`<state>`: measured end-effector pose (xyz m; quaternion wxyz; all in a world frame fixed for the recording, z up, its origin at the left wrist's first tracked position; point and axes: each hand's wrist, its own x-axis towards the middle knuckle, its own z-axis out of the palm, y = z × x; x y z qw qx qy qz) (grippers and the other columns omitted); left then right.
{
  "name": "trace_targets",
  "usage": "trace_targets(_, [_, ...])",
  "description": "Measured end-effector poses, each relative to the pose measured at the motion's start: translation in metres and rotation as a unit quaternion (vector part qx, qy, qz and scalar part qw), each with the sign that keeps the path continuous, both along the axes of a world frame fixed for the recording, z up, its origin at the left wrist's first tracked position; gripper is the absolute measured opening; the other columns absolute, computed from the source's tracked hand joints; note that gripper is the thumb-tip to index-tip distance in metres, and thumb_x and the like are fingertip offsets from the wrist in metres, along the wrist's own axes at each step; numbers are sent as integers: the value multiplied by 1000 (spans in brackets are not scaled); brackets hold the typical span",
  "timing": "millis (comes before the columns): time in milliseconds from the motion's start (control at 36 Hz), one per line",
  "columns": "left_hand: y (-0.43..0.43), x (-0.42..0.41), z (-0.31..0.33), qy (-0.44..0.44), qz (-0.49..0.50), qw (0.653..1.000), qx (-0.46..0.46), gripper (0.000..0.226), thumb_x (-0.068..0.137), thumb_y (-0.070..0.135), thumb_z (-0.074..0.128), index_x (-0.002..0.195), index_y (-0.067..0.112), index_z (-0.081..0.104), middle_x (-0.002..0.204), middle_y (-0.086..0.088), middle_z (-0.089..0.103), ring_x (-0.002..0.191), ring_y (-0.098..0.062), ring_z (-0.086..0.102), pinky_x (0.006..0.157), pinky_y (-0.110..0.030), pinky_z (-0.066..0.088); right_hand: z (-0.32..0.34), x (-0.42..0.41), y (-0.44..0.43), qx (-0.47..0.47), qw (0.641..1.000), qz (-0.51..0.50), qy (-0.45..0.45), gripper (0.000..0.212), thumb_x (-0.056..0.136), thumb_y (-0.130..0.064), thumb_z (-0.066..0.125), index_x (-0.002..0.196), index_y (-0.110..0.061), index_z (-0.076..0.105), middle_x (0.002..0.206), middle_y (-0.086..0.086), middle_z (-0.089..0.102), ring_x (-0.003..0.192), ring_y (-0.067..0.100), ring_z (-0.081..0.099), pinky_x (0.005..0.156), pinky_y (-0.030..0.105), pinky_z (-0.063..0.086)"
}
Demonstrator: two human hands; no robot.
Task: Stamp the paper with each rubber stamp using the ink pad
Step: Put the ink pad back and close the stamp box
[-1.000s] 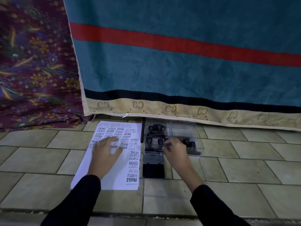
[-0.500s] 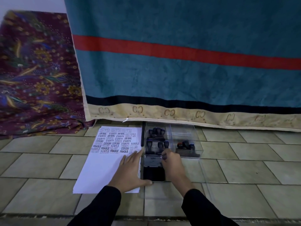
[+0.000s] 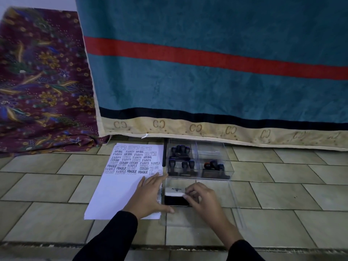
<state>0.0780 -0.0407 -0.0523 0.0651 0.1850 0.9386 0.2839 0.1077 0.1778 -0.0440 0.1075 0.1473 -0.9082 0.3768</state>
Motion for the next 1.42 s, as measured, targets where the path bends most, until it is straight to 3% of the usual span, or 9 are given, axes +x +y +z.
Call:
trace_targets(83, [-6, 2, 6, 24, 10, 999, 41, 104, 55, 89, 50, 144, 39, 27, 149, 15, 28, 139, -3, 18, 118, -32, 1, -9, 5, 3, 52, 998, 31, 15, 9, 78, -23, 70, 81, -19, 63, 91, -6, 63, 85, -2, 54, 76, 12, 45])
trace_targets(194, [-12, 0, 5, 79, 91, 987, 107, 73, 81, 77, 28, 134, 30, 47, 137, 10, 50, 126, -4, 37, 112, -36, 27, -11, 8, 3, 78, 996, 38, 23, 10, 80, -24, 65, 89, -20, 63, 101, -5, 60, 98, 4, 52, 86, 21, 46])
trace_targets(361, [-17, -28, -10, 135, 184, 971, 66, 34, 92, 37, 56, 122, 20, 56, 125, 1, 60, 120, -22, 50, 108, -44, 31, 8, 1, -14, 153, 983, 98, -34, 49, 87, -32, 59, 133, -28, 44, 145, -4, 40, 133, 11, 33, 107, 14, 19])
trace_targets(500, [-20, -39, -18, 139, 241, 960, 25, 31, 89, 31, 59, 118, 19, 57, 123, -2, 58, 123, -26, 46, 110, -52, 21, 18, -9, -24, 237, 958, 135, -85, 47, 88, -23, 58, 133, -24, 46, 143, 1, 45, 130, 20, 39, 109, 28, 31])
trace_targets(667, [-27, -44, -23, 123, 271, 954, -25, 31, 90, 30, 56, 119, 20, 56, 132, -5, 53, 133, -25, 36, 113, -52, 12, 23, -18, -34, 330, 931, 134, -76, 44, 82, -14, 65, 123, -17, 51, 123, 11, 59, 108, 32, 54, 91, 41, 48])
trace_targets(861, [-28, -44, -32, 129, 274, 952, -49, 34, 91, 33, 54, 122, 19, 55, 137, -4, 50, 132, -25, 37, 114, -52, 9, 26, -12, -42, 403, 903, 152, -6, 41, 83, 5, 50, 121, -5, 39, 107, 24, 57, 95, 40, 55, 70, 45, 49])
trace_targets(1028, [-28, -44, -34, 137, 277, 950, -51, 32, 90, 32, 54, 120, 20, 56, 135, -3, 51, 131, -25, 39, 114, -52, 10, 45, -23, -22, 294, 942, 149, -57, 43, 84, -14, 61, 122, -11, 41, 116, 18, 58, 101, 35, 58, 79, 39, 50])
trace_targets(1167, [-28, -45, -37, 144, 277, 949, -49, 29, 89, 30, 55, 117, 20, 56, 133, -3, 52, 128, -25, 41, 114, -53, 12, 82, -62, 14, 198, 976, 62, -59, 40, 85, -22, 62, 119, -19, 41, 114, 6, 59, 93, 22, 60, 78, 30, 51])
trace_targets(1417, [-26, -44, -36, 152, 280, 947, -48, 27, 88, 32, 54, 114, 23, 55, 130, 0, 53, 123, -23, 44, 113, -52, 17, 88, -161, 83, 224, 968, -30, -110, 39, 81, -14, 67, 113, -5, 48, 112, 18, 60, 94, 28, 55, 74, 27, 38])
